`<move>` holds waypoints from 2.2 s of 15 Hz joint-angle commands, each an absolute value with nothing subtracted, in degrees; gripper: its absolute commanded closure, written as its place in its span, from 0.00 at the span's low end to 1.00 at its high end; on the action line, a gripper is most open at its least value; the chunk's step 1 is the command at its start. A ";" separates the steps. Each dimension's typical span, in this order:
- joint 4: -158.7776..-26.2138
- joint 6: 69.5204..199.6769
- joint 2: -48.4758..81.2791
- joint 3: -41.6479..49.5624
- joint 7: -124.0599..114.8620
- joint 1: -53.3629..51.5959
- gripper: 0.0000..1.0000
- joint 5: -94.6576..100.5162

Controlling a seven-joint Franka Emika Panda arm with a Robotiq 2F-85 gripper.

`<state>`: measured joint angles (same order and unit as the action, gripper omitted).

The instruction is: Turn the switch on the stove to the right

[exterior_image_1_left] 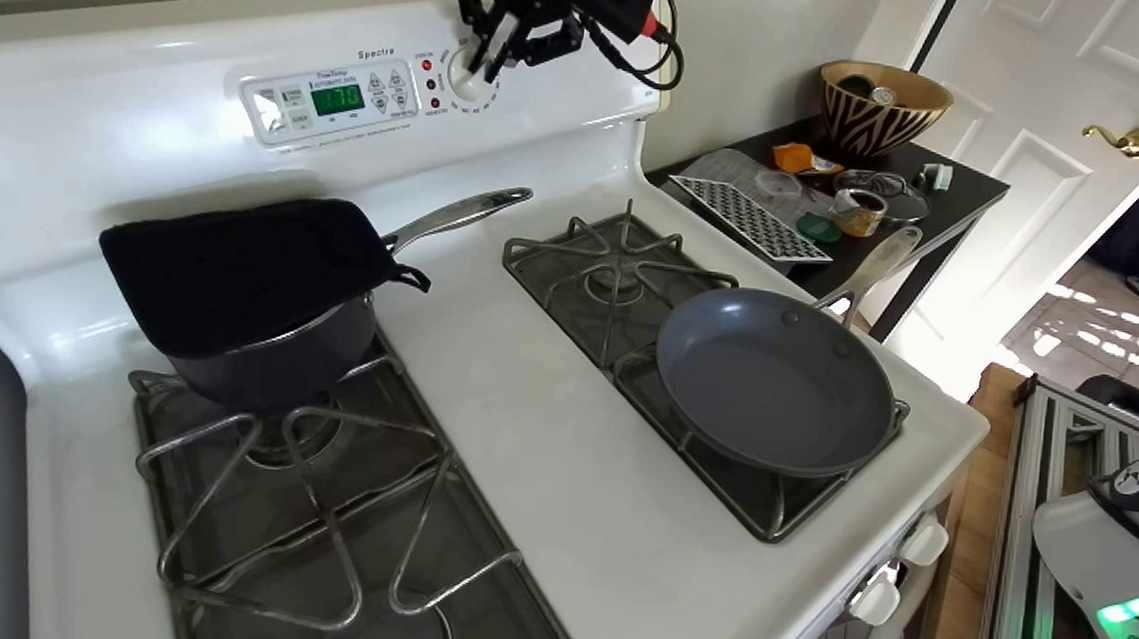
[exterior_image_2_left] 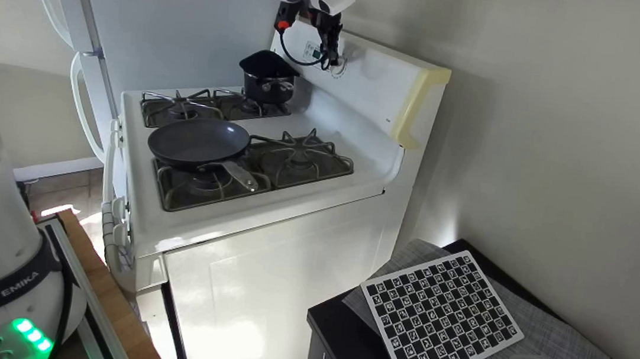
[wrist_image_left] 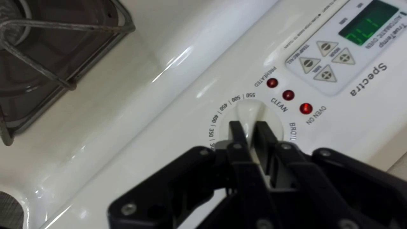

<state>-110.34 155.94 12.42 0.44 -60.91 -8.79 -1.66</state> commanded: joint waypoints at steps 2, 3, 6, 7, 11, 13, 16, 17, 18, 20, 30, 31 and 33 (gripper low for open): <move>-112.11 159.22 13.63 -0.16 -61.49 -8.02 0.98 -6.25; -112.17 159.34 13.63 -0.16 -61.44 -8.00 0.98 -6.74; -112.34 159.60 13.58 -0.41 -60.98 -7.78 0.98 -8.71; -112.43 159.79 13.56 -0.45 -60.85 -7.73 0.98 -9.23; -112.53 160.12 13.52 -0.43 -60.68 -7.67 0.98 -10.10; -112.54 160.19 13.53 -0.53 -60.40 -7.61 0.98 -10.48; -112.62 160.18 13.33 0.01 -60.66 -7.98 0.67 -8.86; -112.61 159.50 13.19 0.41 -61.42 -8.26 0.60 -7.86; -112.89 159.37 13.07 0.46 -61.29 -8.33 0.51 -7.47; -113.35 158.24 12.70 0.69 -61.23 -8.49 0.37 -6.47; -113.56 151.97 9.05 4.38 -63.76 -11.48 0.00 19.12; -113.30 151.18 8.68 4.27 -63.78 -11.58 0.00 21.74; -112.76 150.45 8.00 3.95 -64.12 -11.74 0.00 27.16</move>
